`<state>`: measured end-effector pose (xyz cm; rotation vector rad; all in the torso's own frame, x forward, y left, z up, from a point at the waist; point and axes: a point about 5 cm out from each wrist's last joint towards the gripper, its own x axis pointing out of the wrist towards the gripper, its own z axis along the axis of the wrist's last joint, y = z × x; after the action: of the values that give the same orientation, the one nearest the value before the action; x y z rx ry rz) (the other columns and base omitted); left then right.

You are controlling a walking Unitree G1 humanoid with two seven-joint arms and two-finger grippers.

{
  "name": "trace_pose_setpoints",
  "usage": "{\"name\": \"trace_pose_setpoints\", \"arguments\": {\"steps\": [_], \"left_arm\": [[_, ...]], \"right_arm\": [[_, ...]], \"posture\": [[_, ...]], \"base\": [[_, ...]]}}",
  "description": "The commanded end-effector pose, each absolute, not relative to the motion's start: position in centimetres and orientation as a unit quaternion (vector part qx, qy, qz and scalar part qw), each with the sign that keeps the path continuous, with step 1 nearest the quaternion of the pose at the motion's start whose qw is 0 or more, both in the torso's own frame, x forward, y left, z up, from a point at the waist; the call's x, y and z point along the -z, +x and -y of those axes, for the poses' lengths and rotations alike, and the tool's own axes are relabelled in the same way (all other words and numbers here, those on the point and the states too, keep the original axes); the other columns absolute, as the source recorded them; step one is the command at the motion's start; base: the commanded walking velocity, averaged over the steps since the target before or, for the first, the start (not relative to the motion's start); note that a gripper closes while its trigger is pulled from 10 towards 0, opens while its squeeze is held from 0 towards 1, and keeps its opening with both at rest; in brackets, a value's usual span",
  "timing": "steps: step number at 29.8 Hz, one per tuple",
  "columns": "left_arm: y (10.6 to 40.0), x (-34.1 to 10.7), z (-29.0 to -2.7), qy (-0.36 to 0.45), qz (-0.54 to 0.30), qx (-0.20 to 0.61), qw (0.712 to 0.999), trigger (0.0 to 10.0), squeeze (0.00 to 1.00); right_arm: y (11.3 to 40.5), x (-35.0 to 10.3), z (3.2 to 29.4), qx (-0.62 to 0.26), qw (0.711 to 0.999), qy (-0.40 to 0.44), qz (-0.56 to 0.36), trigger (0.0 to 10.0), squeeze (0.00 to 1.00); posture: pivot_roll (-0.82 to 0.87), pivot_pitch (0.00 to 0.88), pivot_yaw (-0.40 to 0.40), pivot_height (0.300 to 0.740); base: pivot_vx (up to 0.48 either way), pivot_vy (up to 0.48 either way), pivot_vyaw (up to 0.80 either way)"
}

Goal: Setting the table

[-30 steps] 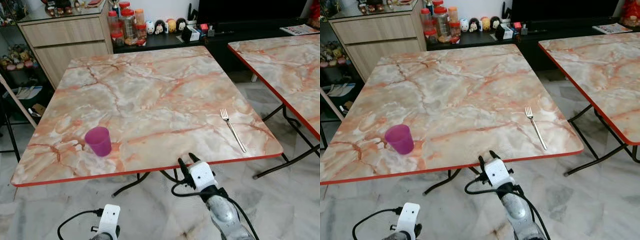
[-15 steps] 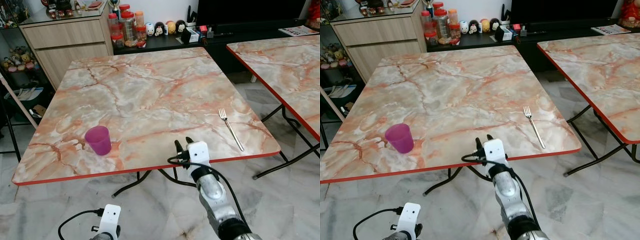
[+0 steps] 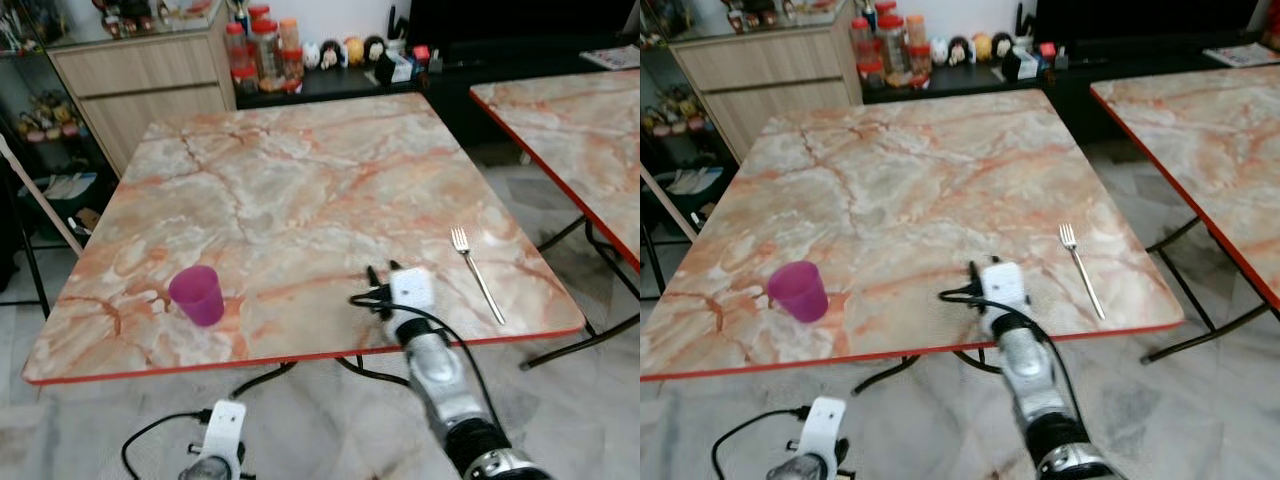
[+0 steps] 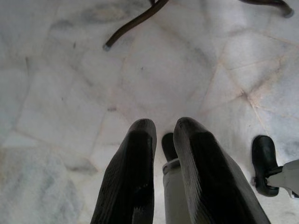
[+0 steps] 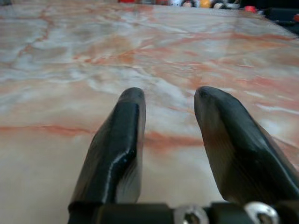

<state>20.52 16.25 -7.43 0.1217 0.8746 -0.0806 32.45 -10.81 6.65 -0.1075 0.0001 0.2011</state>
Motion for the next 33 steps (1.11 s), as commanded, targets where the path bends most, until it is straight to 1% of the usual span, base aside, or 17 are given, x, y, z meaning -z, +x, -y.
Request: {"name": "trace_pose_setpoints", "arguments": {"steps": [1,6,14,25,28,33], "left_arm": [[20.2,7.6,-16.7,0.064,-0.431,0.035,0.899,10.0,0.0],[20.28,7.56,-16.69,0.063,-0.431,0.034,0.9,10.0,0.0],[20.39,7.5,-16.56,0.052,-0.426,0.032,0.903,10.0,0.0],[20.23,7.61,-16.55,0.069,-0.431,0.036,0.899,10.0,0.0],[20.16,7.65,-16.48,0.069,-0.432,0.037,0.898,10.0,0.0],[20.09,7.69,-16.39,0.07,-0.433,0.038,0.898,10.0,0.0]], "right_arm": [[32.27,-6.36,10.18,-0.108,0.993,-0.047,-0.008,10.0,0.0],[32.34,-6.38,10.28,-0.104,0.994,-0.044,-0.008,10.0,0.0],[32.31,-6.34,10.35,-0.104,0.994,-0.042,-0.009,10.0,0.0],[32.28,-6.37,10.29,-0.111,0.992,-0.054,-0.005,10.0,0.0],[32.28,-6.39,10.34,-0.11,0.993,-0.05,-0.004,10.0,0.0],[32.37,-6.51,10.38,-0.11,0.993,-0.048,-0.003,10.0,0.0]], "posture": [[-0.08,0.0,0.067,0.74],[-0.08,0.0,0.069,0.74],[-0.08,0.0,0.062,0.74],[-0.09,0.0,0.064,0.74],[-0.09,0.0,0.062,0.74],[-0.09,0.0,0.059,0.74]], "base": [[0.259,0.0,0.0],[0.253,0.0,0.0],[0.0,0.0,0.0],[0.0,0.0,0.0],[0.0,-0.08,0.0],[0.0,-0.256,0.0]]}}
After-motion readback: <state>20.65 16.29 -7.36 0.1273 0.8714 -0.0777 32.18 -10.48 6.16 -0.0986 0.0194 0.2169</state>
